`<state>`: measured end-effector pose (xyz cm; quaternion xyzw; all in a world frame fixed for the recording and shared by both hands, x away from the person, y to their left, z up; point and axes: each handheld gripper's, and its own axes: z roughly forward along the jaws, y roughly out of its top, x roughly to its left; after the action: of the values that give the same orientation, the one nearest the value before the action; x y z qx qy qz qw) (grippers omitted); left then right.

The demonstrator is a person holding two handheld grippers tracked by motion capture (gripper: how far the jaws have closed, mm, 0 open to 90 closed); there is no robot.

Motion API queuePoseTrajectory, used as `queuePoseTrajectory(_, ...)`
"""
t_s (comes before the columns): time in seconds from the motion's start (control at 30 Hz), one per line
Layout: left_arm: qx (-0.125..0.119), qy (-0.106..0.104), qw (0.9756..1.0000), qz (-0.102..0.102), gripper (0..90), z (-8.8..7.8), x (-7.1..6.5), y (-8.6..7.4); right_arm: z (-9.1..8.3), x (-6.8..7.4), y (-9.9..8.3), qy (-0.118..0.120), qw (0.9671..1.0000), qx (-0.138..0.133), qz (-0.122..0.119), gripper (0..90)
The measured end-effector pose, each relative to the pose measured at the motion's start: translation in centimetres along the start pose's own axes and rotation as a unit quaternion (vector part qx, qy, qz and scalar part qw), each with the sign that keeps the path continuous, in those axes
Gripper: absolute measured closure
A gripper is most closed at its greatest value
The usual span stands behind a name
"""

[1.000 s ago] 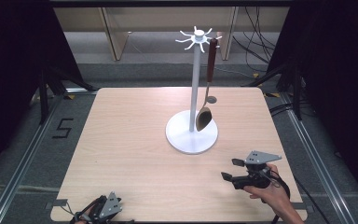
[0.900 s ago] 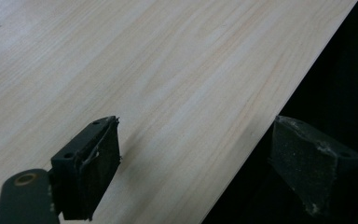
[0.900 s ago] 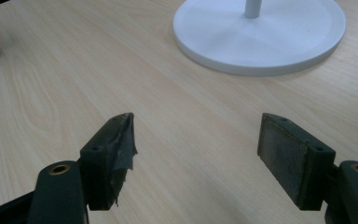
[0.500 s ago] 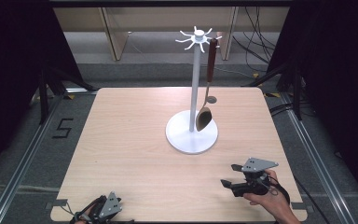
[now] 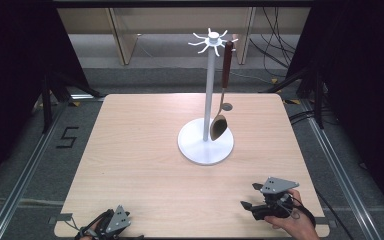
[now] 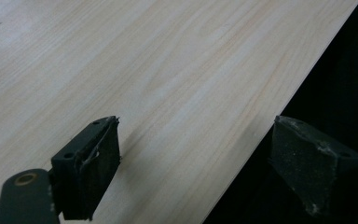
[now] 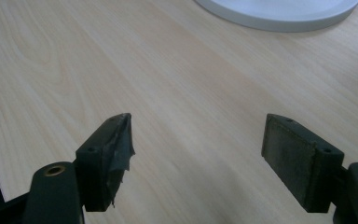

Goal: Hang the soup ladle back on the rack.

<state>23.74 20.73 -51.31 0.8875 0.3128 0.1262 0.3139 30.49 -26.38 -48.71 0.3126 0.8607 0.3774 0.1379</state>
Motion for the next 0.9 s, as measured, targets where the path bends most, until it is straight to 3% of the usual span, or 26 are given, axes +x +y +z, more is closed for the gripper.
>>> queuePoseTrajectory(0.03, 0.000, 0.000, 1.0000, 0.000, 15.3, 0.0, 0.0, 0.0, -0.1, 0.3, -0.1, 0.001, 1.0000, 0.005, 0.009, 25.1)
queuePoseTrajectory(0.07, 0.000, 0.000, 1.0000, 0.000, 15.3, 0.0, 0.0, 0.0, -0.1, 0.2, -0.2, 0.000, 1.0000, 0.004, -0.007, 25.1)
queuePoseTrajectory(0.13, 0.000, 0.000, 1.0000, 0.001, 15.3, 0.0, 0.0, 0.0, -0.2, 0.4, -0.4, -0.002, 0.9999, 0.008, -0.007, 24.9)
queuePoseTrajectory(0.17, 0.000, 0.000, 1.0000, 0.001, 15.3, 0.0, 0.0, 0.0, -0.2, 0.4, -0.5, -0.002, 0.9998, 0.006, -0.018, 24.8)
queuePoseTrajectory(0.2, 0.001, -0.001, 1.0000, 0.001, 15.3, 0.0, 0.0, 0.0, -0.4, 0.7, -0.6, -0.001, 0.9999, 0.013, -0.002, 24.8)
queuePoseTrajectory(0.27, 0.000, 0.000, 1.0000, 0.000, 15.3, 0.0, 0.0, 0.0, -0.4, 0.8, -0.8, -0.003, 0.9999, 0.009, -0.012, 24.7)
queuePoseTrajectory(0.57, 0.002, 0.000, 1.0000, 0.002, 15.3, 0.0, -0.1, 0.0, -0.8, 1.2, -1.4, -0.003, 0.9998, 0.022, 0.003, 24.2)
queuePoseTrajectory(0.9, 0.000, 0.001, 1.0000, 0.001, 15.3, 0.1, -0.1, 0.0, -0.8, 1.1, -1.6, -0.003, 0.9998, 0.016, -0.007, 24.0)
